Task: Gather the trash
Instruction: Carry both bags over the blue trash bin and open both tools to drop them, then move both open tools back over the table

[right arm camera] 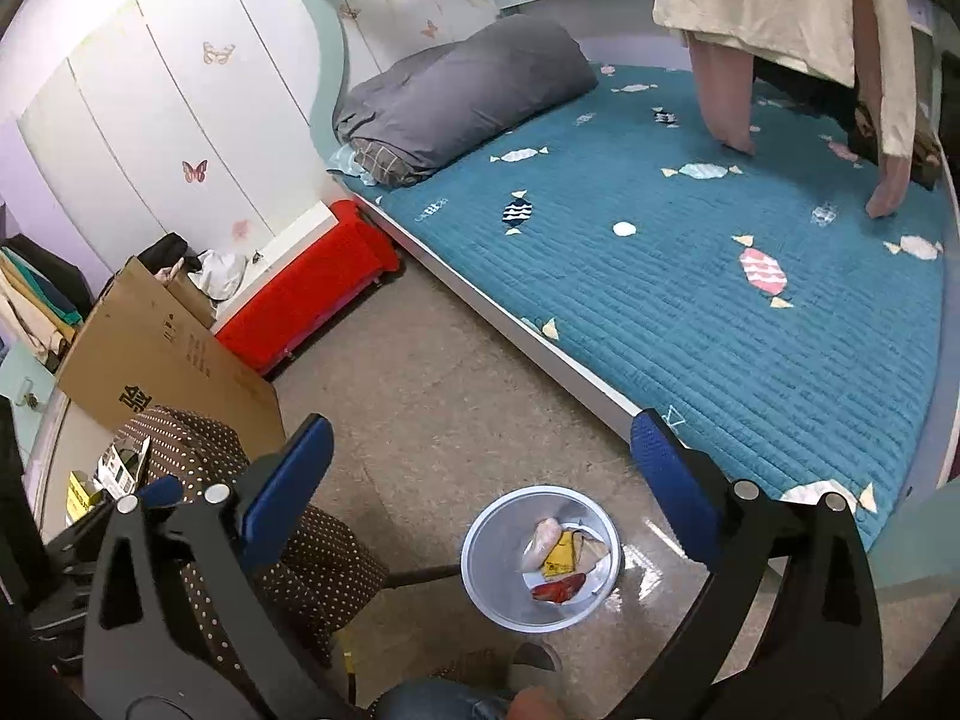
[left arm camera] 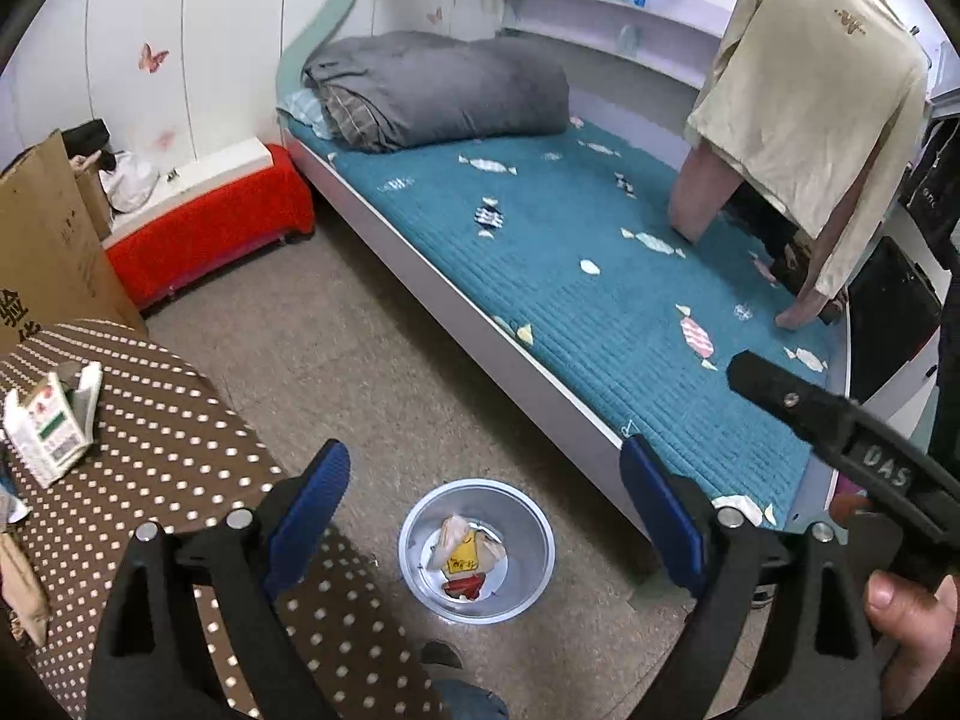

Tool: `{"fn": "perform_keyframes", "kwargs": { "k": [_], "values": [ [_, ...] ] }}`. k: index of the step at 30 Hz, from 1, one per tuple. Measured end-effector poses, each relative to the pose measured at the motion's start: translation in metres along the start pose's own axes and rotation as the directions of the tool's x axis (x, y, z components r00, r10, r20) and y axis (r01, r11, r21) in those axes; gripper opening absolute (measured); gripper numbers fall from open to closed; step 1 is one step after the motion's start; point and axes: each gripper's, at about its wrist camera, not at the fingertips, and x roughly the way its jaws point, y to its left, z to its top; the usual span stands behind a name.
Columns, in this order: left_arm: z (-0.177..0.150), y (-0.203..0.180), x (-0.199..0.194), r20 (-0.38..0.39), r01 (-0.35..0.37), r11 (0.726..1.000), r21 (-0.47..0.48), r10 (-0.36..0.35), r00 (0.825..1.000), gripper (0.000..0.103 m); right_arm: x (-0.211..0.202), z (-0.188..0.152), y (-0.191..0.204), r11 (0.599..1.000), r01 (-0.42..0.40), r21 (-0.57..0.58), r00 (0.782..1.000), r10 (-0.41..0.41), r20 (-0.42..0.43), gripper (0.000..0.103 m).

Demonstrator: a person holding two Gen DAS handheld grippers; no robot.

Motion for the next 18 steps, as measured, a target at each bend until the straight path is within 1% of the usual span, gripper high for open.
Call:
{"fn": "perform_keyframes", "kwargs": {
  "k": [6,11,18],
  "values": [
    [-0.002,0.001,-0.037,0.065,-0.027,1.000,0.002,0.026,0.998,0.090,-0.022,0.000,0.017,1.000,0.009,-0.029,1.000,-0.009,0.030,0.097],
    [-0.006,0.006,-0.068,0.114,-0.043,0.999,0.000,0.043,0.993,0.090,-0.046,-0.001,0.039,0.998,-0.013,-0.060,0.998,0.016,0.058,0.097],
    [-0.018,0.018,-0.107,0.167,-0.069,0.997,-0.015,0.071,0.983,0.090,-0.069,-0.004,0.069,0.993,-0.044,-0.107,0.996,0.052,0.070,0.097]
  ]
}}
